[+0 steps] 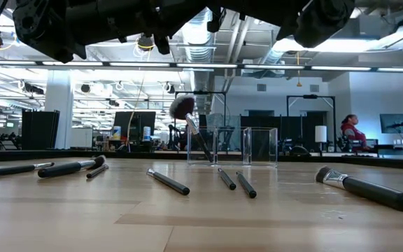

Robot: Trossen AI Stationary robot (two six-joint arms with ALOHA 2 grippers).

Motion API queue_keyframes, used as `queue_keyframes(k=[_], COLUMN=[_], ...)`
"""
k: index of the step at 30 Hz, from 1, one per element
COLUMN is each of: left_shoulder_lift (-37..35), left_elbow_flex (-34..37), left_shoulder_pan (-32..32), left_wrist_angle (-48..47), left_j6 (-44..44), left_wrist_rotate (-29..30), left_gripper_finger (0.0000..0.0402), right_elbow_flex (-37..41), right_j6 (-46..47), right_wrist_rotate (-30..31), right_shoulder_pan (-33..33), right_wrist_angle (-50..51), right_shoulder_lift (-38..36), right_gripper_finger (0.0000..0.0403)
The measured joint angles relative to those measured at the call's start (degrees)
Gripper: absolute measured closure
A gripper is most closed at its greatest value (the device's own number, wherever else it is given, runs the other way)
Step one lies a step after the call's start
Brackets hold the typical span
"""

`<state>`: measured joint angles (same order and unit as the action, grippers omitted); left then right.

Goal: Put items in baskets/containers
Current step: Put the liner brush into the middle section of the transparent organizer

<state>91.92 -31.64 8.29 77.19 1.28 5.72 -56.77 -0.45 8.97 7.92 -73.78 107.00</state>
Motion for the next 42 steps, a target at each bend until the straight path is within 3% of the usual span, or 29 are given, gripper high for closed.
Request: queue_keyframes(k=[9, 20, 29, 37, 42], left_shoulder_lift=[0.02, 0.02, 0.0, -0.07, -0.06], left_elbow_flex=[0.0, 0.0, 0.0, 0.04, 0.48], left_shoulder_pan=[0.0, 0.33, 0.31, -0.84, -3.06], left_wrist_angle=[0.06, 0.3, -0.3, -1.24, -2.96], left_j6=[0.02, 0.2, 0.66, 0.74, 2.26], left_wrist_rotate=[0.1, -0.92, -0.95, 4.19, 4.54], left_gripper_finger=[0.0315, 0.0386, 0.0388, 0.0385, 0.0386], right_elbow_flex=[0.03, 0.07, 0.13, 0.17, 0.09], right_j6=[-0.02, 0.02, 0.0, -0.21, -0.02], right_wrist_rotate=[-0.02, -0.22, -0.05, 0.21, 0.29], right_shoulder_pan=[0.02, 0.35, 0.35, -1.79, -3.09], right_wrist_angle=[0.68, 1.36, 1.4, 9.87, 17.17], right_shoulder_lift=[0.0, -0.02, -0.09, -3.35, -5.89], right_gripper_finger=[0.0392, 0.0386, 0.0382, 0.0396, 0.0384])
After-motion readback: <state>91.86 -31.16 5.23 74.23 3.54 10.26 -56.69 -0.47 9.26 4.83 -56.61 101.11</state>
